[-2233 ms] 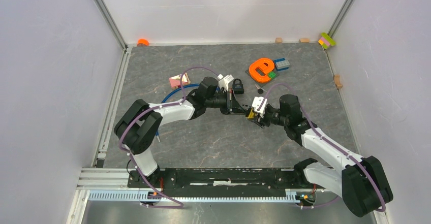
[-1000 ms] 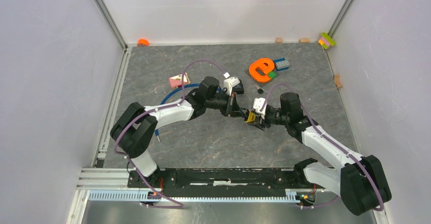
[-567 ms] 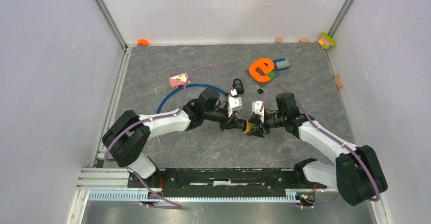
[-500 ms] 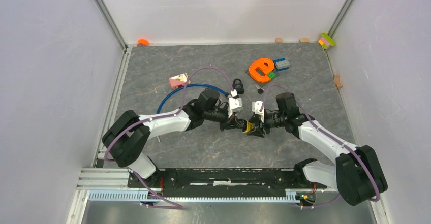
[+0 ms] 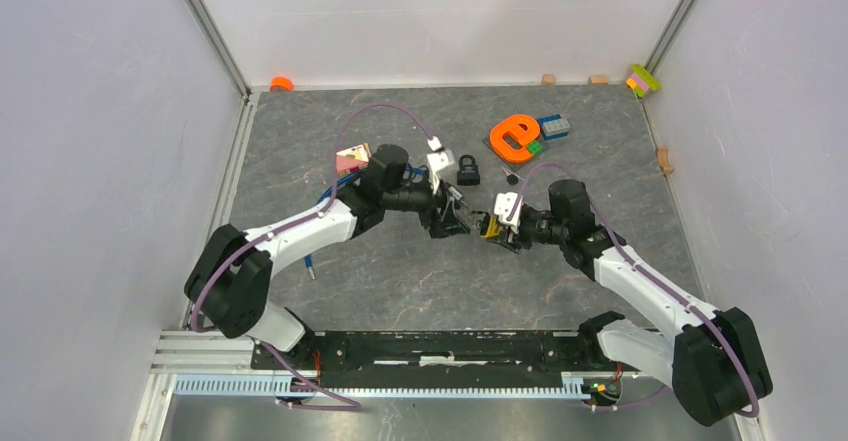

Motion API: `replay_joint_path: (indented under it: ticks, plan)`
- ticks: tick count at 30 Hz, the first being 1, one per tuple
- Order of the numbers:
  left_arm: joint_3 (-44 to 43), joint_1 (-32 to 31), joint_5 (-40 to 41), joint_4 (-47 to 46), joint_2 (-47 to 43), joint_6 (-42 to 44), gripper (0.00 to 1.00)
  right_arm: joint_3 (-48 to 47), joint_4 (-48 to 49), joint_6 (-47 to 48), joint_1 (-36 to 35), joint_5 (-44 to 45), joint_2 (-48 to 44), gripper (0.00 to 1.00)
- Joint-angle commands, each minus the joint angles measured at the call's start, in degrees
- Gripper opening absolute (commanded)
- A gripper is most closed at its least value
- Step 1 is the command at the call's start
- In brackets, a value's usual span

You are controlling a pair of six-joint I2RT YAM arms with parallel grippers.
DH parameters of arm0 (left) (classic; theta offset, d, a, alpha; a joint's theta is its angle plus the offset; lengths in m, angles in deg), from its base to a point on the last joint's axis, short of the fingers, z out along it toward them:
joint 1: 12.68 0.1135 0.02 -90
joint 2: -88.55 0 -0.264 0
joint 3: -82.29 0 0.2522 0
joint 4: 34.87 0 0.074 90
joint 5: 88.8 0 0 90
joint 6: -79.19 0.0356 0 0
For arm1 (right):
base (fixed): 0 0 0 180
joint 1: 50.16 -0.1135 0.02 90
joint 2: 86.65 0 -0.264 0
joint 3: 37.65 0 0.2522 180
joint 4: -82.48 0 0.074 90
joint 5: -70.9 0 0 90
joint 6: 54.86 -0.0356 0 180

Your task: Unlock with the key

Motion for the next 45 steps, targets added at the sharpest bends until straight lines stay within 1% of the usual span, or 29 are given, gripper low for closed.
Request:
replay_joint_path:
  ticks: [1, 5, 10, 14, 17, 22, 26, 30, 31, 32, 34, 35, 37, 40, 43, 45]
  plan:
    - [-4.7, 2.3, -0.4, 2.4, 0.1, -15.0, 0.86, -0.4, 6.6, 2.3, -2.3, 5.4, -2.4, 0.00]
    - [-8.7, 2.2, 0.1, 1.6, 5.8, -24.1, 0.91, -0.4, 8.0, 1.3, -3.3, 6.3, -2.5, 0.00]
    - [-11.4, 1.7, -2.1, 1.7, 11.7, -28.7, 0.92, -0.5, 8.9, -0.2, -3.3, 7.1, -2.7, 0.00]
    - [-11.3, 0.6, -1.4, 0.6, 13.5, -29.6, 0.89, -0.5, 9.2, -0.8, -3.4, 7.0, -2.3, 0.00]
    - [-12.4, -0.5, -1.6, -1.5, 15.4, -31.7, 0.84, -0.5, 9.2, -1.1, -3.5, 6.7, -2.1, 0.00]
    - [-15.9, -2.3, -1.5, -2.0, 19.1, -33.4, 0.73, -0.3, 8.7, -1.2, -3.5, 6.5, -1.9, 0.00]
    - [-16.4, -2.6, -2.1, -2.8, 20.7, -34.9, 0.52, 0.1, 8.5, -1.4, -3.5, 7.2, -2.6, 0.00]
    - [-16.1, -2.2, -2.8, -2.1, 20.6, -33.9, 0.31, 0.5, 8.4, -1.7, -3.5, 9.6, -3.7, 0.02]
    - [-16.1, -1.9, -3.2, -2.0, 20.6, -33.6, 0.24, 0.6, 8.5, -1.7, -3.5, 10.2, -4.0, 0.03]
    - [-16.2, -1.7, -3.6, -1.7, 20.5, -33.2, 0.19, 0.8, 8.4, -1.8, -3.5, 10.8, -4.3, 0.06]
    - [-16.3, -0.8, -4.6, -1.5, 20.2, -32.5, 0.08, 0.8, 7.6, -1.8, -3.4, 11.8, -4.9, 0.17]
    - [-16.2, -0.2, -5.2, -1.5, 19.9, -32.0, 0.03, 0.7, 6.9, -1.8, -3.3, 12.3, -5.2, 0.31]
    - [-16.1, 0.8, -6.4, -1.7, 19.3, -30.7, 0.02, 0.4, 4.5, -1.4, -2.7, 12.6, -5.9, 0.47]
    - [-15.3, 2.0, -7.4, -1.4, 17.8, -26.8, 0.02, -0.5, 0.9, -1.4, -0.3, 11.2, -6.6, 0.62]
    - [-13.2, 2.2, -6.9, -0.8, 14.7, -20.0, 0.02, -1.6, -2.5, -0.8, 1.1, 8.7, -6.8, 0.70]
    - [-11.0, 2.2, -6.2, -1.6, 12.5, -17.1, 0.02, -2.5, -5.1, 0.8, 1.3, 6.1, -6.7, 0.76]
